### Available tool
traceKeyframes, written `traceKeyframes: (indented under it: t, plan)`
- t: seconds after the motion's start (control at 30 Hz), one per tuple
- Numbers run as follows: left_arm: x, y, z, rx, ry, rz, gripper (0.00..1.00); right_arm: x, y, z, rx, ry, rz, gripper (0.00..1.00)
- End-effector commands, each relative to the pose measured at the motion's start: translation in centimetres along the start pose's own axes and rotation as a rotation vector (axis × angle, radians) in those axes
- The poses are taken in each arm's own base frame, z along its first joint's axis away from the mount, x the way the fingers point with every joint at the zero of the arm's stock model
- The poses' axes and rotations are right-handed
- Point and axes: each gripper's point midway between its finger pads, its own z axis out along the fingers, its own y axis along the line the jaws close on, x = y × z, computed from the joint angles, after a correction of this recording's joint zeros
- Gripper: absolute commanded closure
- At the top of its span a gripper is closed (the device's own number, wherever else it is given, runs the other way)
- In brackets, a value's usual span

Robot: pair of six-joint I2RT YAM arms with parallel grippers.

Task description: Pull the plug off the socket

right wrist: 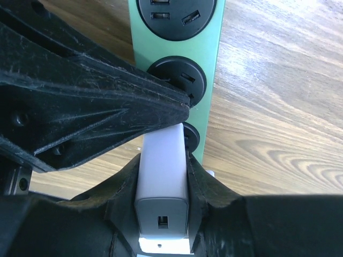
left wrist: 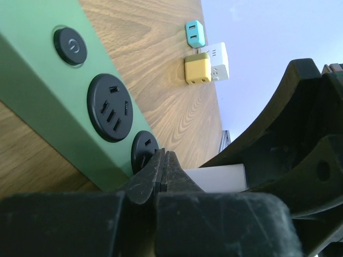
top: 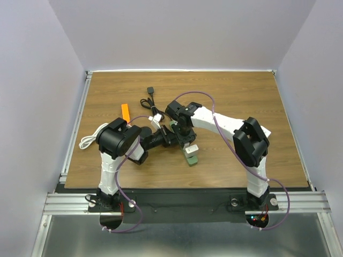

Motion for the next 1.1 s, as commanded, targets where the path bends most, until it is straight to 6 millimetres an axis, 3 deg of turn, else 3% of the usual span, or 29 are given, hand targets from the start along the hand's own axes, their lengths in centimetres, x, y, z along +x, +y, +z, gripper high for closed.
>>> traceKeyframes:
  t: [0.0, 0.07, 0.13, 0.3, 0.37, 0.43, 0.53, 0.63, 0.8, 0.87, 0.9, 0.97, 1.0, 1.07]
  plan:
    - [8.2, 10.3, -4.7, -0.414, 0.236, -0.158, 1.00, -3.1, 1.8, -1.7, -0.094, -0.155, 0.011, 0.99]
    - [8.2, 10.4, -4.8, -0.419, 0.238, -0.153, 1.00, -3.3, 1.9, -1.9, -0.095, -0.161, 0.007, 0.99]
    - [8.2, 10.6, -4.9, -0.428, 0.240, -0.154, 1.00, -3.8, 2.1, -3.4, -0.109, -0.188, 0.012, 1.00]
    - [8.6, 11.2, -5.2, -0.450, 0.247, -0.158, 1.00, -7.7, 2.6, -12.7, -0.147, -0.395, 0.029, 0.99]
    - [8.6, 11.3, -5.1, -0.451, 0.248, -0.159, 1.00, -8.0, 2.4, -13.6, -0.140, -0.412, 0.020, 1.00]
    - [8.5, 11.4, -5.0, -0.451, 0.248, -0.159, 1.00, -7.6, 1.7, -12.4, -0.103, -0.386, 0.010, 0.99]
    - [8.5, 11.4, -4.9, -0.453, 0.249, -0.158, 1.00, -5.6, 1.4, -8.9, -0.081, -0.281, 0.007, 1.00]
    - [8.5, 11.3, -5.0, -0.455, 0.244, -0.159, 1.00, -5.1, 0.8, -7.6, -0.052, -0.272, 0.024, 1.00]
    - [8.5, 11.3, -5.1, -0.455, 0.244, -0.160, 1.00, -6.3, -3.0, -9.6, 0.115, -0.393, 0.119, 1.00]
    - [8.4, 11.1, -5.0, -0.448, 0.243, -0.158, 1.00, -6.2, -6.8, -9.6, 0.249, -0.425, 0.193, 0.99]
    - [8.4, 10.9, -4.9, -0.443, 0.242, -0.161, 1.00, -6.4, -10.2, -9.4, 0.355, -0.436, 0.253, 0.99]
    - [8.1, 10.6, -4.7, -0.433, 0.239, -0.160, 1.00, -5.5, -13.5, -7.2, 0.391, -0.368, 0.324, 1.00]
    - [7.8, 10.1, -4.4, -0.420, 0.234, -0.156, 1.00, -4.4, -16.3, -5.2, 0.414, -0.291, 0.384, 1.00]
    - [7.5, 9.6, -4.2, -0.405, 0.230, -0.153, 1.00, -3.6, -18.2, -4.3, 0.453, -0.262, 0.433, 1.00]
